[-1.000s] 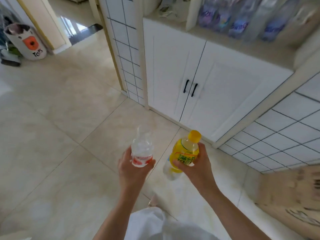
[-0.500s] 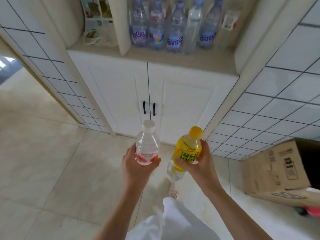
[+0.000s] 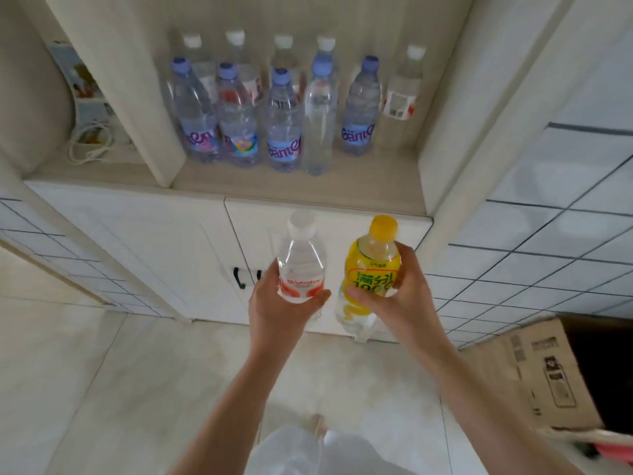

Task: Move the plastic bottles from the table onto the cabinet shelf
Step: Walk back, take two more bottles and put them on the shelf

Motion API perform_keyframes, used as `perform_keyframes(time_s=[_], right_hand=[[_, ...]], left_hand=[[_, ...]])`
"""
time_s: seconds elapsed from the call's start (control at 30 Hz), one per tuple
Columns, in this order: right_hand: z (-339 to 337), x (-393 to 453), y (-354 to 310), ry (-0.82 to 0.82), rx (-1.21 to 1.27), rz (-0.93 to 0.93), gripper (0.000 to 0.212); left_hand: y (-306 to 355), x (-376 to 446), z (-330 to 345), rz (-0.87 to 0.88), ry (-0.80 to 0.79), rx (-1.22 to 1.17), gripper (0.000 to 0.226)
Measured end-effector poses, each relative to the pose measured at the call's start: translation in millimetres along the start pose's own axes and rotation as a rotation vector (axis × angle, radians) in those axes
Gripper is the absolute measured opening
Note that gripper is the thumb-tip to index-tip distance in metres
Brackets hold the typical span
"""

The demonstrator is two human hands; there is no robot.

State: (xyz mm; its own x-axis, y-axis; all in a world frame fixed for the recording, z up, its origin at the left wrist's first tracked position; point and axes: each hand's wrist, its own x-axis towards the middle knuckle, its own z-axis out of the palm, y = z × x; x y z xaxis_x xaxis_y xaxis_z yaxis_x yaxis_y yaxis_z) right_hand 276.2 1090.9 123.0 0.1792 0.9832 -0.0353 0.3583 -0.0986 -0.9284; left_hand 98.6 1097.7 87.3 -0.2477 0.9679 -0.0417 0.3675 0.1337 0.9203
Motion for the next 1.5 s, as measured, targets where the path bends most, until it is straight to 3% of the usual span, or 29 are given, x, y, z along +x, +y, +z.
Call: perform_keyframes(time_s=[0.3, 0.63, 1.0, 1.5], right_hand=[[-24, 111, -40, 0.174, -0.031, -0.133, 0.077], [-34, 194, -50, 0.408, 0.038, -0.121, 0.083], [-35, 255, -35, 0.336, 0.114, -0.124, 0.076], [-29, 288, -18, 0.323, 0.084, -0.178, 0.089]], left_hand=[[73, 116, 44, 0.2, -0.104, -0.025, 0.065], [118, 191, 100, 0.232, -0.152, -0.056, 0.086], [129, 222, 142, 0.175, -0.094, -0.09, 0.087], [126, 241, 163, 0.22, 0.014, -0.106, 0.087]])
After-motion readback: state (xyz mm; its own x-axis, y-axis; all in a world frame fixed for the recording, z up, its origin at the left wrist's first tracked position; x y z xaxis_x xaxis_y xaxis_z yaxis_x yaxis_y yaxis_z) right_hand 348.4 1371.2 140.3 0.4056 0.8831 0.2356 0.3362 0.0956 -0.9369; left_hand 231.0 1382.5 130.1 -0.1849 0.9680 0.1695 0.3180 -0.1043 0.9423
